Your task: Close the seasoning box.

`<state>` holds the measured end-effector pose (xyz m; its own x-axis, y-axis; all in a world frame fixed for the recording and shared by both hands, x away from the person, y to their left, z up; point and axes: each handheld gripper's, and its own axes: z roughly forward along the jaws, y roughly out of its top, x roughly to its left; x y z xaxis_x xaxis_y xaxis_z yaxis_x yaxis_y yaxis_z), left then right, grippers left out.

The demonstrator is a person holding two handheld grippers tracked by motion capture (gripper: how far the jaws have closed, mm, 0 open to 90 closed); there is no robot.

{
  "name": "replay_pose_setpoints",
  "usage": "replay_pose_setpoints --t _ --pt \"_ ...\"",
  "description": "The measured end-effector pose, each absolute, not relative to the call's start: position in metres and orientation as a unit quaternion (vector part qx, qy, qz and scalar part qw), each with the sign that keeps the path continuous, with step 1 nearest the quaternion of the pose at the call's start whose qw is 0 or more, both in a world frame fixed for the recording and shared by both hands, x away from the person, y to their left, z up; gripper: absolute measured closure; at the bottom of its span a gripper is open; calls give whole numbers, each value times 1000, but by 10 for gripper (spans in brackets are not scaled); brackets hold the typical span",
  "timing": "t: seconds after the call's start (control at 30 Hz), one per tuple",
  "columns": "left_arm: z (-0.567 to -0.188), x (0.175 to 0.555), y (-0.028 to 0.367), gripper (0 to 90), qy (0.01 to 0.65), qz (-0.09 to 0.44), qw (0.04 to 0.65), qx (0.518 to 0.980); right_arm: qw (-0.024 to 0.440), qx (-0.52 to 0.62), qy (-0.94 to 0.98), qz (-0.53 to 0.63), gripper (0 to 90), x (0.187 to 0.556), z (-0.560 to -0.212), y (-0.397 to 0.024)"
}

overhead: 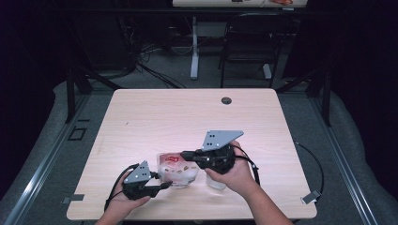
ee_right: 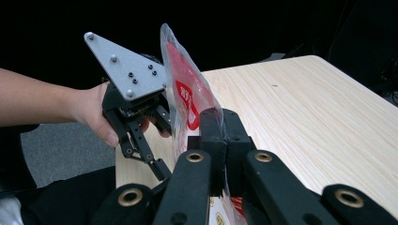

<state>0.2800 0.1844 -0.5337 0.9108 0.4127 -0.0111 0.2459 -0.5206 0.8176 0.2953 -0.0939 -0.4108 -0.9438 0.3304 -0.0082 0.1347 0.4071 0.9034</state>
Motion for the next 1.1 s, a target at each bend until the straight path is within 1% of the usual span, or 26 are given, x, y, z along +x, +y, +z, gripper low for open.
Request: replay_pose_setpoints --t 0.73,1.1 --pt "-522 275 189 647 178 104 442 873 92 151 831 527 894 298 -412 -106" --pt "-515 275 190 655 170 95 437 878 88 159 833 522 892 300 -415 -115"
